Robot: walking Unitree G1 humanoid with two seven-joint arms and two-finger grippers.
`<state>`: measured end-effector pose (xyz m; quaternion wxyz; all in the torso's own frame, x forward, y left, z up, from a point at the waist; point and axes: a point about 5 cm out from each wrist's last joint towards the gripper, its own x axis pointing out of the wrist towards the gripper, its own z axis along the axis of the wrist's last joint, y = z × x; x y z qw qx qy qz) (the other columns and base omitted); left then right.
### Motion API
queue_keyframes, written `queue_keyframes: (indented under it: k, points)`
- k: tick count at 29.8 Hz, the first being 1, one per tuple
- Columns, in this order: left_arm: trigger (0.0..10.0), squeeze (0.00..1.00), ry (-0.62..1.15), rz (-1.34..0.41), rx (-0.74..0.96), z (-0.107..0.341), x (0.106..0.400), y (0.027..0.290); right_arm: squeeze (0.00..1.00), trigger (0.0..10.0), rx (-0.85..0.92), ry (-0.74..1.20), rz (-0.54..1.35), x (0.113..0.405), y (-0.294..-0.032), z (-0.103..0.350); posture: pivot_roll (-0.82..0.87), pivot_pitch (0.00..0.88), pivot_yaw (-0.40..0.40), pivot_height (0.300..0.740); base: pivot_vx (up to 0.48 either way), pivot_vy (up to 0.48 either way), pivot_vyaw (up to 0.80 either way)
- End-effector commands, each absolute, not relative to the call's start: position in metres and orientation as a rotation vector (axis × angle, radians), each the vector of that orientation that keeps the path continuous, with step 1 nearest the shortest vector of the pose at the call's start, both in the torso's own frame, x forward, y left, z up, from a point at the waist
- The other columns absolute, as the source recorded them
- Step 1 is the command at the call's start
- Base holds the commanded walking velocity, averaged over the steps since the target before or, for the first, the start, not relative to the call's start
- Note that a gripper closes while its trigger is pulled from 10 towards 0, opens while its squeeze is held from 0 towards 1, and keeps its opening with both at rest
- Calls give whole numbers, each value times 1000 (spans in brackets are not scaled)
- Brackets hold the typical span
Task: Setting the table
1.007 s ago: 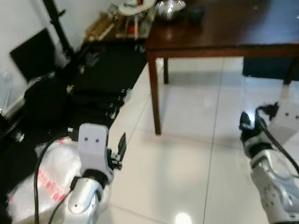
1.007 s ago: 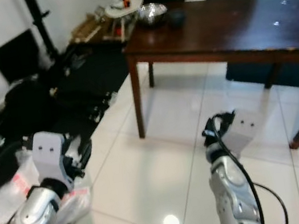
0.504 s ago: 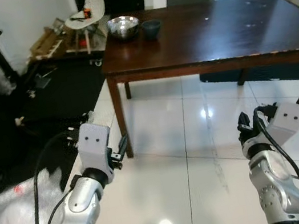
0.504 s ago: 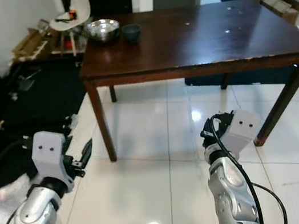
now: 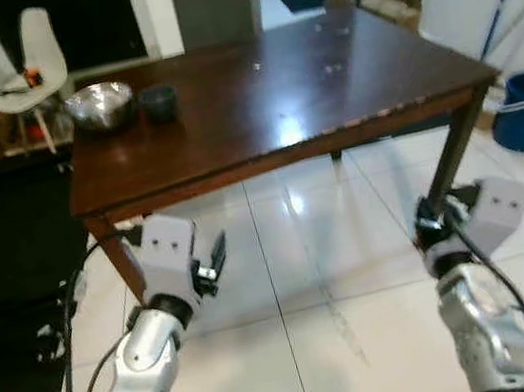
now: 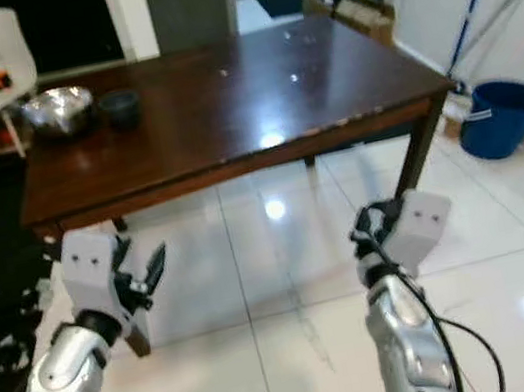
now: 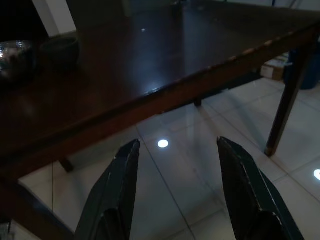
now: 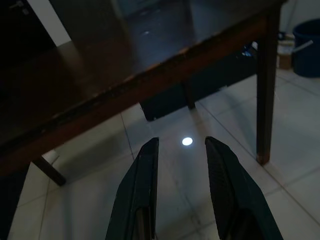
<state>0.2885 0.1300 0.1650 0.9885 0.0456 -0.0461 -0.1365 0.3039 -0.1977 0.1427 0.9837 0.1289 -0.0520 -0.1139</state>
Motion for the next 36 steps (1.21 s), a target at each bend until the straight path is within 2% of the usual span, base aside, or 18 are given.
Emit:
queue_keyframes:
  k: [1, 18, 36]
  points:
    - [10000, 0, -78, -264, 92, 161, 288, 130, 0, 10000, 235, -109, -202, 304, -196, 145, -6, 0, 109, 740, 480, 0, 450]
    - [10000, 0, -77, -237, 93, 161, 289, 133, 0, 10000, 227, -109, -138, 305, -187, 148, -2, 0, 104, 740, 480, 0, 757]
    - [10000, 0, -81, -248, 89, 162, 290, 130, 0, 10000, 209, -140, -173, 306, -194, 154, -7, 0, 107, 740, 480, 0, 0]
